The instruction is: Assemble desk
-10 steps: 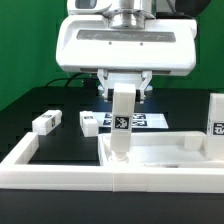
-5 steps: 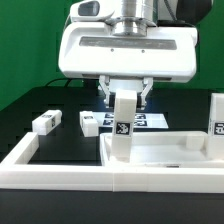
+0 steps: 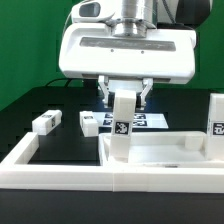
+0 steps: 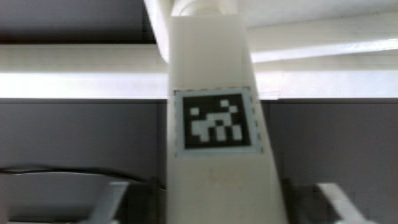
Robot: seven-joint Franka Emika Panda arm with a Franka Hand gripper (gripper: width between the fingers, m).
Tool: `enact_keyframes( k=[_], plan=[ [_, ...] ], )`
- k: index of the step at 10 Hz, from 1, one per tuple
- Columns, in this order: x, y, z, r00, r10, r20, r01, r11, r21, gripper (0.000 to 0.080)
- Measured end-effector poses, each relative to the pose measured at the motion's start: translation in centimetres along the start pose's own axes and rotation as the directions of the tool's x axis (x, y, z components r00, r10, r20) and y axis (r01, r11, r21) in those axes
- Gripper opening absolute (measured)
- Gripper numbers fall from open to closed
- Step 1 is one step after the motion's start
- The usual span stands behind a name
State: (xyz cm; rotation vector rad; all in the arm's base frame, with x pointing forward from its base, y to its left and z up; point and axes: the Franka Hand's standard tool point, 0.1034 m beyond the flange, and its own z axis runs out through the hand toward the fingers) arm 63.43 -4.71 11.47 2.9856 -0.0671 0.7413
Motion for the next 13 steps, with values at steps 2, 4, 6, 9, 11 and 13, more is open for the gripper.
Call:
enact_keyframes(
  k=[2, 4, 6, 9, 11, 13],
  plan=[
    [0.0, 0.0, 0.0, 1.0, 0.0, 0.004, 0.0, 1.0, 0.001, 0.0464],
    [0.7, 0.4, -0.1, 1.0, 0.001, 0.009, -0.001, 1.0, 0.003, 0.0636],
    [0.9, 0.8, -0.6, 1.0, -0.005, 0.022, 0.004, 1.0, 0.006, 0.0647],
    [2.3, 1.5, -1.8, 0.999, 0.006, 0.042, -0.006, 1.0, 0.017, 0.0649],
    [1.9, 1.3, -1.6, 0.998, 0.006, 0.063, -0.008, 1.0, 0.023, 0.0649],
    [1.7, 1.2, -1.5, 0.997, 0.006, 0.081, -0.009, 1.0, 0.028, 0.0649]
  ],
)
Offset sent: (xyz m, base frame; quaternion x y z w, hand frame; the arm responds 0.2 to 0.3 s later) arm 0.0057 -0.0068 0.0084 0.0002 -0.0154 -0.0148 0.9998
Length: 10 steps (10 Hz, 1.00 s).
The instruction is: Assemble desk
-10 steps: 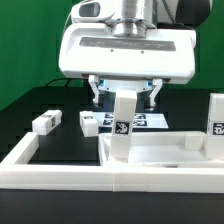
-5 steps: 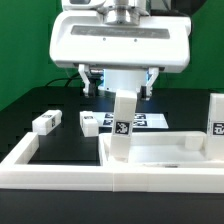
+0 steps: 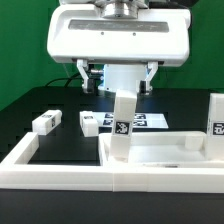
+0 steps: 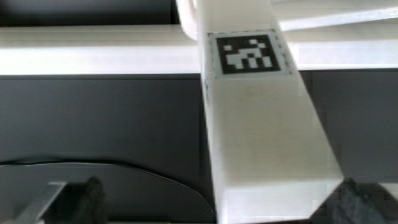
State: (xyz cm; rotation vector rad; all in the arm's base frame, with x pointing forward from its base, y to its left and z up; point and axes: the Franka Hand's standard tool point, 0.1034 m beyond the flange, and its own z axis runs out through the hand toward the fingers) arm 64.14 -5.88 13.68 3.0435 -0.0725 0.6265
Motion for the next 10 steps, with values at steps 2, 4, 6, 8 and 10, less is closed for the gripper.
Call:
enact_keyframes(
  k=[2, 4, 6, 8, 10],
  plan=[
    [-0.1, -0.5, 0.2, 0.985, 0.005, 0.173, -0.013, 0.999, 0.048, 0.0649],
    [-0.8, -0.3, 1.1, 0.963, 0.001, 0.269, -0.019, 0.998, 0.064, 0.0649],
    [-1.6, -0.4, 1.7, 0.913, -0.016, 0.408, -0.02, 0.996, 0.085, 0.0649],
    [-1.1, -0.5, 2.1, 0.923, -0.019, 0.385, -0.013, 0.997, 0.079, 0.0649],
    [-1.0, -0.6, 2.0, 0.923, -0.02, 0.384, -0.012, 0.997, 0.08, 0.0649]
  ],
)
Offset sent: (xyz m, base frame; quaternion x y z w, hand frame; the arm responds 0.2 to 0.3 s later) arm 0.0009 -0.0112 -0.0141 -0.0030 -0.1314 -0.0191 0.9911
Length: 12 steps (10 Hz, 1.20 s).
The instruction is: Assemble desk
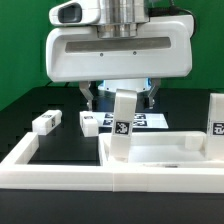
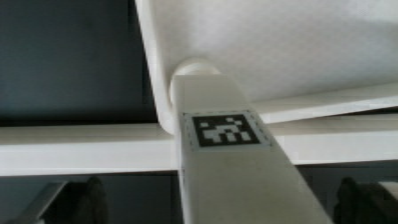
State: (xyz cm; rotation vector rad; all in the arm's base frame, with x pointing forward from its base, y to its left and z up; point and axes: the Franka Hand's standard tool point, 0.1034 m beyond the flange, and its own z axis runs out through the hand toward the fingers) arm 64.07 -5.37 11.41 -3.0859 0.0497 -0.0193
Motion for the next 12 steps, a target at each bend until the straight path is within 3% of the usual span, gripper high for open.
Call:
enact_keyframes(
  k=[1, 2, 3, 4, 7, 9, 12],
  plan=[
    [0.17, 0.08, -0.19, 1.0, -0.001, -0.003, 0.001, 1.0, 0.0, 0.0515],
    [0.34, 0.13, -0.38, 1.0, -0.007, -0.006, 0.007, 1.0, 0.001, 0.0515],
    [0.35, 0.18, -0.39, 1.0, -0.01, -0.006, 0.01, 1.0, 0.0, 0.0364],
    [0.36, 0.18, -0.38, 1.0, -0.006, -0.007, 0.006, 1.0, 0.0, 0.0286],
    [0.36, 0.16, -0.37, 0.997, 0.071, -0.007, -0.071, 0.997, 0.002, 0.0286],
    [0.31, 0.12, -0.33, 0.967, 0.255, -0.016, -0.255, 0.967, 0.008, 0.0286],
    [-0.09, 0.37, -0.3, 0.824, 0.565, -0.048, -0.565, 0.825, 0.024, 0.0288]
  ],
)
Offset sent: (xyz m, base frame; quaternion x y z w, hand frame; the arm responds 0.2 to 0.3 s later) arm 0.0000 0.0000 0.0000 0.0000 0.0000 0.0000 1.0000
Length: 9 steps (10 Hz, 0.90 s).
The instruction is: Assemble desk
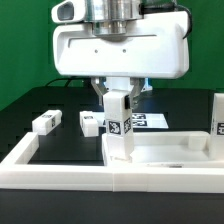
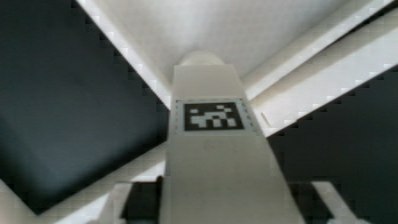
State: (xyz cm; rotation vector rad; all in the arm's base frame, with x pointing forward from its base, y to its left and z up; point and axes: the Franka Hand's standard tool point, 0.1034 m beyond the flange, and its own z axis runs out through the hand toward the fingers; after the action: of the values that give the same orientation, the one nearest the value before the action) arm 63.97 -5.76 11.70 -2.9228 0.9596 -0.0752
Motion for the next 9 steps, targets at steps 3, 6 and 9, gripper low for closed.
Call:
enact_keyframes(
  k=[3, 6, 9],
  plan=[
    [-0.07, 0.33, 0.06, 0.934, 0.354, -0.039, -0.354, 0.935, 0.019, 0.0288],
    [-0.22, 0.47, 0.03, 0.824, 0.565, -0.044, -0.565, 0.825, 0.014, 0.0288],
    [-0.26, 0.42, 0.1, 0.859, 0.511, -0.045, -0.511, 0.86, 0.011, 0.0533]
  ],
)
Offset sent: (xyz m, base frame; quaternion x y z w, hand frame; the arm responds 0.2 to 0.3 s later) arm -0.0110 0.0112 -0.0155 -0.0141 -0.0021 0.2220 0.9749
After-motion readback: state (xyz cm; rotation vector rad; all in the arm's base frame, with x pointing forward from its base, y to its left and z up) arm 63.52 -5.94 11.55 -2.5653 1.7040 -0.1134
